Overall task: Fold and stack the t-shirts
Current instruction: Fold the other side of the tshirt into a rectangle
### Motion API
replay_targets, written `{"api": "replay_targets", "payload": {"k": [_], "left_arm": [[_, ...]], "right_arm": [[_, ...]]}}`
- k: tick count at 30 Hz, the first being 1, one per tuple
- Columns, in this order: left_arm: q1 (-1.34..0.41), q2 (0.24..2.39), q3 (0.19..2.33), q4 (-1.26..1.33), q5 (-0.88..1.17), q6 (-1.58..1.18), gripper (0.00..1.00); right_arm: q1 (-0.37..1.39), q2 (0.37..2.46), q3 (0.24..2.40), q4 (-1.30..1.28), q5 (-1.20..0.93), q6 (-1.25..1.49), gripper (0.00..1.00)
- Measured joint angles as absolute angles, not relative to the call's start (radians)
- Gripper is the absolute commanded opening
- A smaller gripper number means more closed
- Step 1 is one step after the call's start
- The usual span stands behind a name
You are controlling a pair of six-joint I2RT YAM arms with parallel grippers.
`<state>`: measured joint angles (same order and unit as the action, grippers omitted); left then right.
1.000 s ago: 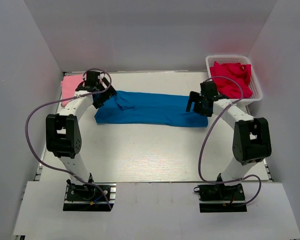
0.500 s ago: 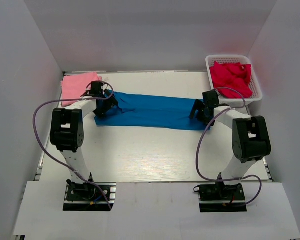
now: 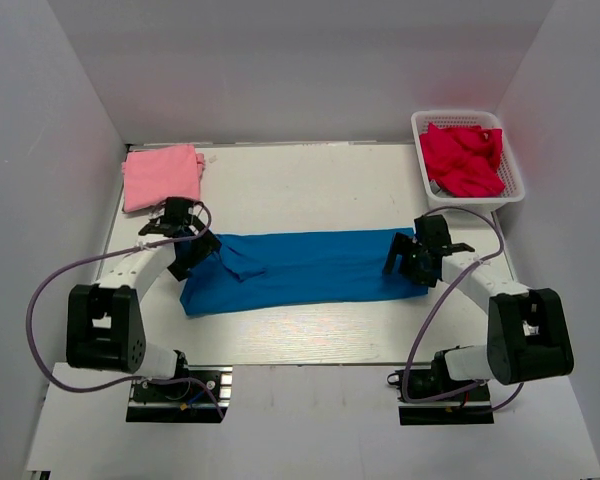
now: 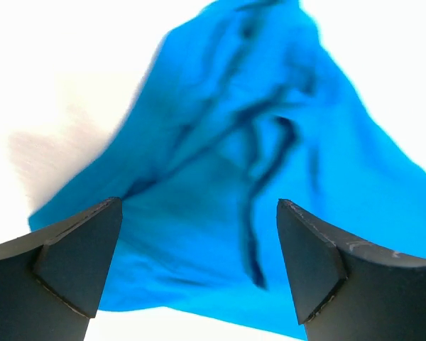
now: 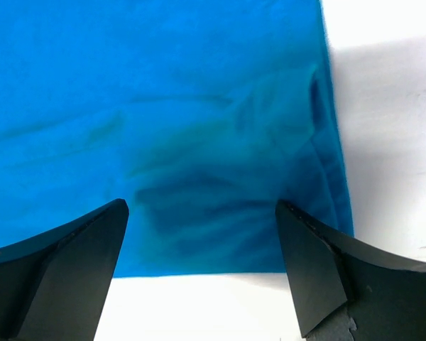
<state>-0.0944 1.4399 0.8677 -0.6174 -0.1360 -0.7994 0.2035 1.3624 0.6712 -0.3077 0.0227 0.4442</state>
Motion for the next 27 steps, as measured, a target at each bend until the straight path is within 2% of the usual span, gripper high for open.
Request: {"api": "replay_targets", "payload": {"k": [5, 12, 20, 27], "left_arm": [[-0.116, 1.369, 0.879, -0.568, -0.059, -0.768, 1.0], [-0.237, 1.402, 0.862, -0.513, 0.05, -0.757, 1.0], [-0.336, 1.544, 0.88, -0.481, 0.094, -0.76, 1.0], [-0.365, 1.639, 0.995, -0.488, 0.08, -0.758, 1.0]], "right_arm": [[0.209, 1.328, 0.671, -0.321, -0.017, 0.43, 0.9], [0.21, 1.351, 0.671, -0.319, -0.049, 0.417, 0.9], [0.21, 1.364, 0.672, -0.313, -0.065, 0.411, 0.9], [0.21, 1.364, 0.674, -0.315, -0.05, 0.41, 0.9]]}}
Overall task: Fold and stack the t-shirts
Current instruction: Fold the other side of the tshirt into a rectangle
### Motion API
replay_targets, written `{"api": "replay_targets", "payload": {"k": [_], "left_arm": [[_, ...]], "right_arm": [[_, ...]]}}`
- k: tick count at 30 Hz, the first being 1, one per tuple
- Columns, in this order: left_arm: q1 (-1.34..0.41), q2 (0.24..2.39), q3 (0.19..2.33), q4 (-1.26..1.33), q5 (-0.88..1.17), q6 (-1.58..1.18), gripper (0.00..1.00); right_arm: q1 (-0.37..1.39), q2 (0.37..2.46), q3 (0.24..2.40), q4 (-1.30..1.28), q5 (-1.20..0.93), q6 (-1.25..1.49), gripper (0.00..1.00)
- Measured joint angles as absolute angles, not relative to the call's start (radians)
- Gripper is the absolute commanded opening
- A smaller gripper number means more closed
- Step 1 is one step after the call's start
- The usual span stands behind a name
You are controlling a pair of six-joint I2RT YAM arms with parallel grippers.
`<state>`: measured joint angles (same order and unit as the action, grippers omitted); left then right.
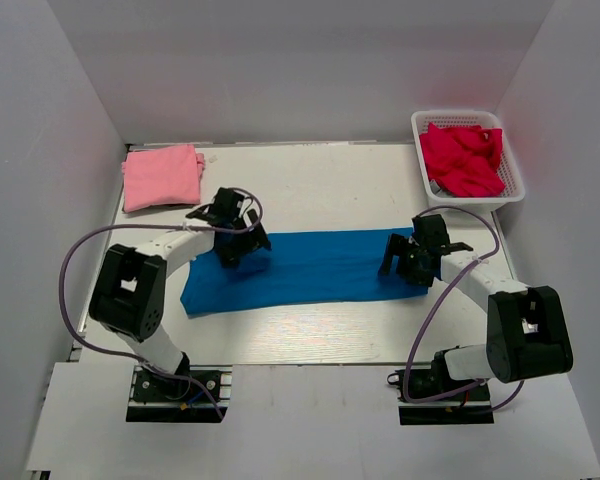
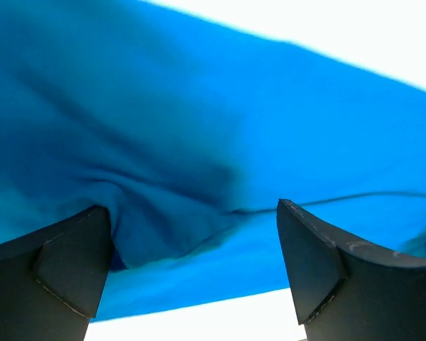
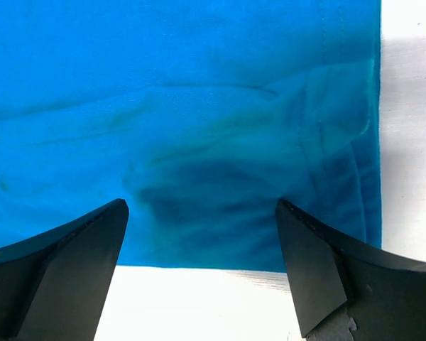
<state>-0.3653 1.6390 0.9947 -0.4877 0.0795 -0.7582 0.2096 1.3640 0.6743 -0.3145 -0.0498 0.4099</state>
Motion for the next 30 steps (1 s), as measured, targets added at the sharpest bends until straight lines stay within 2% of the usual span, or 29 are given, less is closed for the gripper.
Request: {"api": "replay_targets", "payload": {"k": [7, 13, 18, 22, 27, 30], "left_arm": [[-0.369, 1.79, 1.25, -0.468, 0.072, -0.71, 1.0], [-0.369, 2.01, 1.498, -0.541, 0.049, -0.629, 1.0], [-0.369, 2.041, 1.576, -0.617, 0.011, -0.551, 1.0], [-0.369, 1.911, 1.485, -0.613, -0.015, -0.531, 1.0], [-0.369, 1.563, 1.217, -0.592, -0.019, -0.56, 1.0], [-0.369, 1.433, 1.061, -0.547, 0.014, -0.596, 1.0]], "right_arm": [[0.21, 1.364, 0.688, -0.331, -0.013, 0.408, 0.9], [0.21, 1.366, 0.707, -0.361, 0.023, 0.409, 0.9], [0.21, 1.366, 0.708, -0.368, 0.027, 0.408, 0.9], [0.21, 1.354, 0.708, -0.368, 0.027, 0.407, 0.9], [0.21, 1.346, 0.706, -0.368, 0.027, 0.406, 0.9], [0.21, 1.346, 0.705, -0.368, 0.027, 0.406, 0.9]]}}
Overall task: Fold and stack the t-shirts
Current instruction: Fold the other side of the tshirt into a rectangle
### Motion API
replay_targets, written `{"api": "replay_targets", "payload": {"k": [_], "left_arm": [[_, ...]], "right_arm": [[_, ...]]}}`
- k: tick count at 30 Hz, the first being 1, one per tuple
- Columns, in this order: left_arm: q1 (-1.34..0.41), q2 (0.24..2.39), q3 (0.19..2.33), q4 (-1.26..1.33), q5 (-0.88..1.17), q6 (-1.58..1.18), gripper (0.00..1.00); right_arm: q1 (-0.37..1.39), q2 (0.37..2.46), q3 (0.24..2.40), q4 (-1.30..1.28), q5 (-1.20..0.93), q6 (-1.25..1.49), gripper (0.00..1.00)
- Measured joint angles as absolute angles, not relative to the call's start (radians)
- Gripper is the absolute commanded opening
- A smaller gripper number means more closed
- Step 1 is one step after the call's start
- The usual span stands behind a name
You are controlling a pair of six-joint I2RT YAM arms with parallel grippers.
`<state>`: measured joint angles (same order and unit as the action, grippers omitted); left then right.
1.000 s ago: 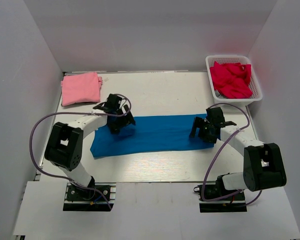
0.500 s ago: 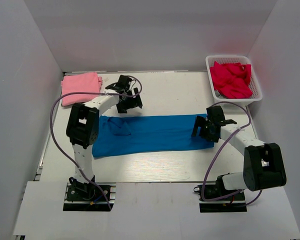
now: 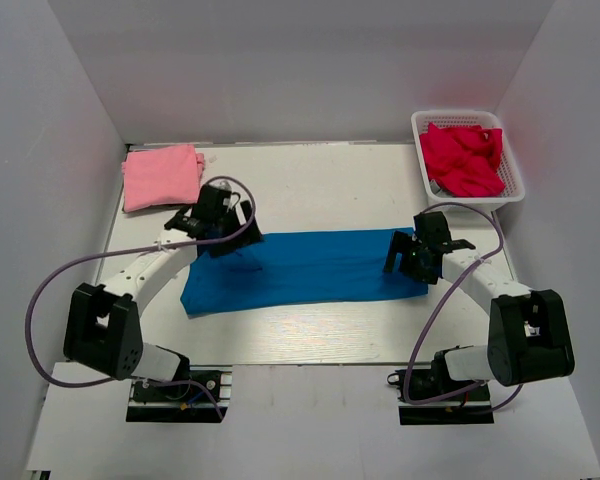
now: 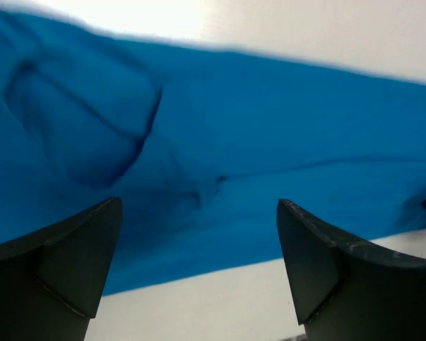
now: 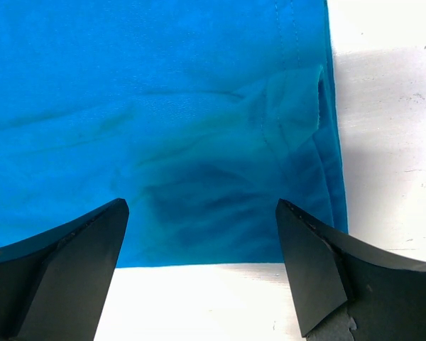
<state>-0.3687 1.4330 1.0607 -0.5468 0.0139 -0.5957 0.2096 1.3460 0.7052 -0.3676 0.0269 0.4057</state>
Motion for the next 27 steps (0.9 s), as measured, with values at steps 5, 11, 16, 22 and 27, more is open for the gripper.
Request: {"api": "replay_targets", "payload": {"k": [5, 11, 16, 22, 27], "left_arm": [[-0.369, 1.435, 0.829, -0.471, 0.1, -0.66, 1.0], [-0.369, 1.453, 0.765, -0.383, 0.126, -0.702, 1.0], [-0.369, 1.465, 0.797, -0.342, 0.079, -0.716, 1.0], [-0.366, 1.536, 0.867, -0.334, 0.037, -0.715, 1.0], [-0.363, 1.55, 0.867, -0.344, 0.019, -0.715, 1.0]], "right_arm": [[0.21, 1.346, 0.705, -0.367, 0.024, 0.4, 0.9], [0.21, 1.346, 0.704, -0.364, 0.024, 0.389, 0.9], [0.21, 1.353, 0.703, -0.365, 0.029, 0.388, 0.9], [0.21, 1.375, 0.703, -0.367, 0.055, 0.388, 0.9], [0.21, 1.386, 0.703, -0.368, 0.066, 0.389, 0.9]]}}
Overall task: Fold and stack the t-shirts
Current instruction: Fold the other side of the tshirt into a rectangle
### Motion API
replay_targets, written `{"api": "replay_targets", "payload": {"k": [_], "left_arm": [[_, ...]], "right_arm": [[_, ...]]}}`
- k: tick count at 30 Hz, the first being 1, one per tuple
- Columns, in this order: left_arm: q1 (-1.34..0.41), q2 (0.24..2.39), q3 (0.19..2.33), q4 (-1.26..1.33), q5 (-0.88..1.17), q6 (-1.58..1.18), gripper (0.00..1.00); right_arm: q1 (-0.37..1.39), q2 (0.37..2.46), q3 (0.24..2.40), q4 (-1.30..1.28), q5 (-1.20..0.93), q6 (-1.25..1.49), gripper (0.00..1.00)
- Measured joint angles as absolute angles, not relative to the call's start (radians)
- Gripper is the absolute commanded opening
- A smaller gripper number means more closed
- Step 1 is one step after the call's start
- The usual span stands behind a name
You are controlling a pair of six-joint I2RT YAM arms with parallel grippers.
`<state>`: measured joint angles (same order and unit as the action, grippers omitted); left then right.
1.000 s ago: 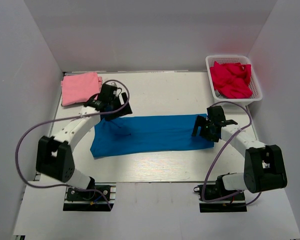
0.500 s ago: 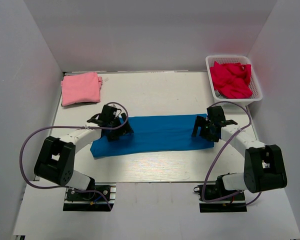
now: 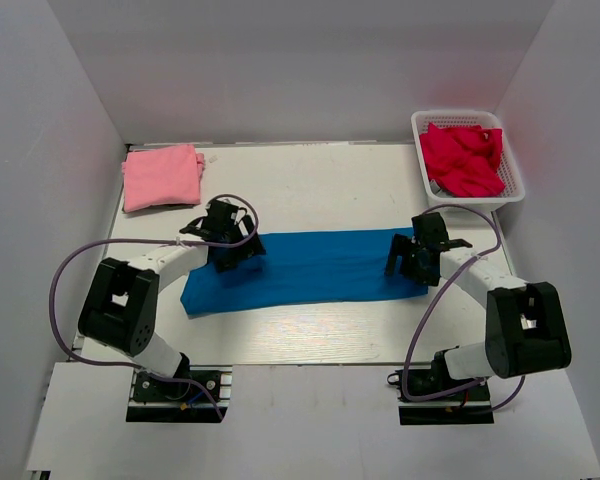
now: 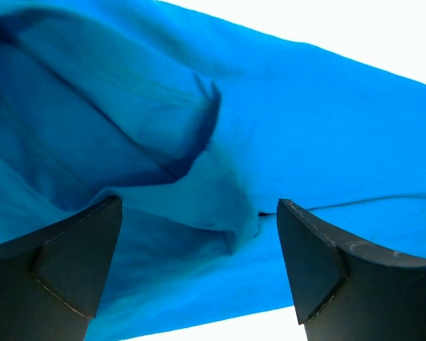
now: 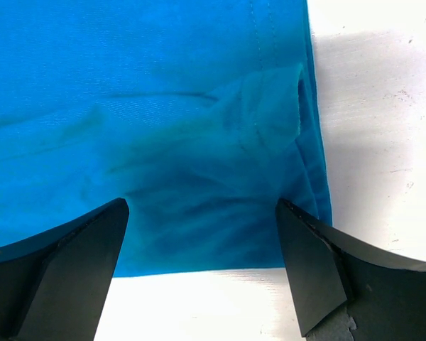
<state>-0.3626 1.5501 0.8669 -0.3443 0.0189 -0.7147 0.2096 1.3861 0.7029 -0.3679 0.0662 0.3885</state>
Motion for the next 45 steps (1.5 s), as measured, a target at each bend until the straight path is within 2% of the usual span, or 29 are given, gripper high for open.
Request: {"api": "replay_targets", "payload": {"k": [12, 29, 45], "left_arm": [[-0.361, 1.498, 0.838, -0.418, -0.021, -0.708, 1.0], [-0.357, 1.65, 0.963, -0.362, -0.044, -0.706, 1.0], [-0.361, 1.966, 1.349, -0.303, -0.037, -0.57, 1.0]], "right_arm": [[0.21, 1.404, 0.711, -0.367, 0.073, 0.387, 0.9], [0.21, 1.415, 0.719, -0.366, 0.073, 0.384, 0.9], [0.21, 1.414, 0.719, -0.366, 0.077, 0.384, 0.9]]}}
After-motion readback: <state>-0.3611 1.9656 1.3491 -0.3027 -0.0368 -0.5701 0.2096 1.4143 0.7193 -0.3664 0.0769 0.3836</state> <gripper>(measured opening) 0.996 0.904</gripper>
